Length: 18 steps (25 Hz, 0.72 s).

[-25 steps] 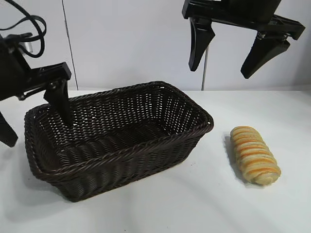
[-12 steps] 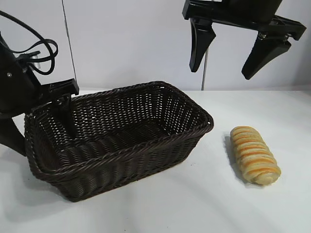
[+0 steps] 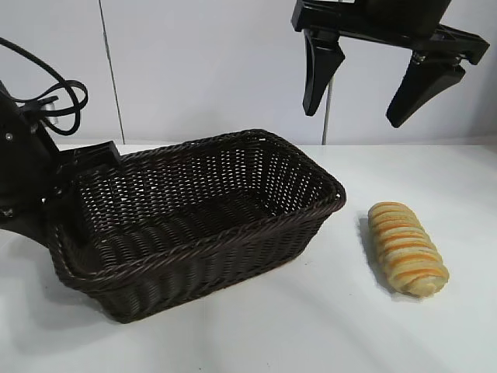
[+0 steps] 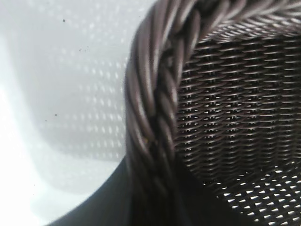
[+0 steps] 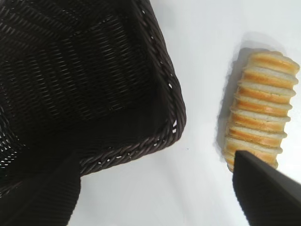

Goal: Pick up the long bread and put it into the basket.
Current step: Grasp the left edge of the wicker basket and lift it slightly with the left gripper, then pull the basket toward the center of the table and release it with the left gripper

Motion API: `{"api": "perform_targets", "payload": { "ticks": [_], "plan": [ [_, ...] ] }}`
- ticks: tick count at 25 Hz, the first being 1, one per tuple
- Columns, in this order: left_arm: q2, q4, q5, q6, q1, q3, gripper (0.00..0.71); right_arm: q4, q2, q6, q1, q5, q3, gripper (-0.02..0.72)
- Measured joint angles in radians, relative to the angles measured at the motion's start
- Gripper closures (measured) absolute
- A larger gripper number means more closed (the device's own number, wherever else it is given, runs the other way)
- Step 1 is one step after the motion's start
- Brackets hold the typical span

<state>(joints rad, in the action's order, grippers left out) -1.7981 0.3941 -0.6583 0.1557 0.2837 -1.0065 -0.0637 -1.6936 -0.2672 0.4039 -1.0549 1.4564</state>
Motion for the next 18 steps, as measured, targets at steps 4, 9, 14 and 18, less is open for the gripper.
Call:
{"api": "perform_targets", "payload": {
  "ticks": [4,9,14,18],
  "plan": [
    [0.000,0.033,-0.016,-0.049,-0.023,0.001,0.611,-0.001,0.000,0.000,0.000,0.000,0.000,0.071],
    [0.000,0.155,-0.088,-0.219,-0.097,0.004,0.611,-0.001,0.000,0.000,0.000,0.000,0.000,0.071],
    [-0.002,0.177,-0.200,-0.344,-0.135,-0.035,0.613,-0.001,0.000,0.000,0.000,0.002,0.000,0.071],
    [-0.003,0.151,-0.261,-0.363,-0.136,-0.108,0.613,-0.001,0.000,0.001,0.000,0.003,0.000,0.071]
  ]
}}
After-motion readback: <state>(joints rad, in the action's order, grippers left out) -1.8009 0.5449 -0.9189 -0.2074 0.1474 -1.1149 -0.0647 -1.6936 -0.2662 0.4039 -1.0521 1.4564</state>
